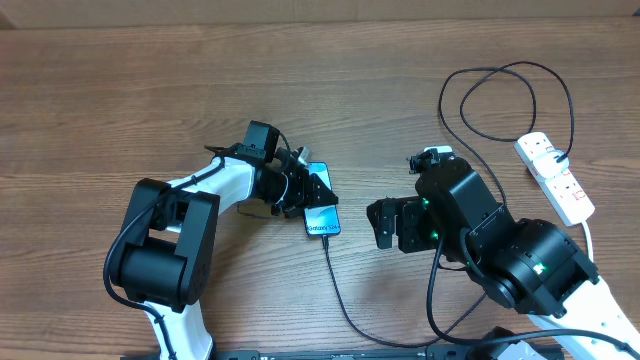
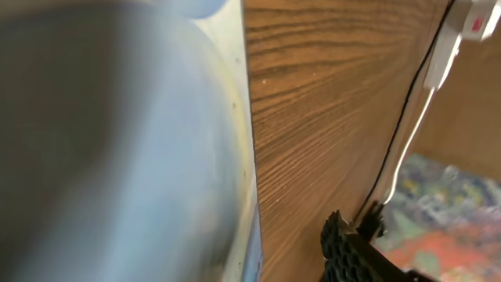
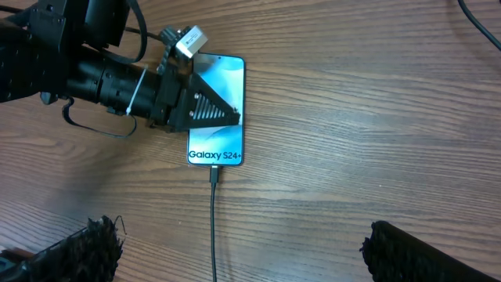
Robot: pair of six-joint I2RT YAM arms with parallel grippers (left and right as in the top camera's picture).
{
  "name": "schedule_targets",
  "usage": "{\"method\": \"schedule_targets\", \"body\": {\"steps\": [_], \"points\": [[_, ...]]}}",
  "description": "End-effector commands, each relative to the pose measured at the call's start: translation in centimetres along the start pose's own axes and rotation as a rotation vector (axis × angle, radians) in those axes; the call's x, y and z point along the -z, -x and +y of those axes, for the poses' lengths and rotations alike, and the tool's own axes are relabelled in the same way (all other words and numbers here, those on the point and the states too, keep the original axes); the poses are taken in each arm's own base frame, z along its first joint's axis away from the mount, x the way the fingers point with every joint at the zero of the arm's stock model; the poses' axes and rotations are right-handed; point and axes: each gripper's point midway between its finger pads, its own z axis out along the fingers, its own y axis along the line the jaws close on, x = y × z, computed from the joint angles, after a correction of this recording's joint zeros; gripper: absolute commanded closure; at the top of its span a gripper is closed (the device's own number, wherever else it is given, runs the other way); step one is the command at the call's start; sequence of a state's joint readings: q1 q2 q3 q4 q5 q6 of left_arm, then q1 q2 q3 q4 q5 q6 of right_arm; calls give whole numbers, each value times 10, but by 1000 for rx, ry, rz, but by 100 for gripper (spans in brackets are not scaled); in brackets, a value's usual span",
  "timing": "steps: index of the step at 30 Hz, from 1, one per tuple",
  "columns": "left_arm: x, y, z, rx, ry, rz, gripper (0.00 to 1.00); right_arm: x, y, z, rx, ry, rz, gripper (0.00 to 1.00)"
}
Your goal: Plug charger to phone and switch on socket
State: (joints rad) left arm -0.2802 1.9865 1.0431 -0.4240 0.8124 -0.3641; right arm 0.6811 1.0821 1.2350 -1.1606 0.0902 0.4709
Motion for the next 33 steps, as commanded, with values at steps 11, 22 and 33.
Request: {"method": "schedule_targets", "body": {"steps": [11, 22, 33], "points": [[-10, -27, 106, -271, 390, 114, 39, -6, 9, 2, -6, -19, 2, 0], [10, -12, 142, 8, 643, -23, 11, -28, 6, 3, -28, -52, 59, 0], [13, -28, 145, 74, 658, 25, 8, -28, 14, 1, -82, -69, 20, 0]]}}
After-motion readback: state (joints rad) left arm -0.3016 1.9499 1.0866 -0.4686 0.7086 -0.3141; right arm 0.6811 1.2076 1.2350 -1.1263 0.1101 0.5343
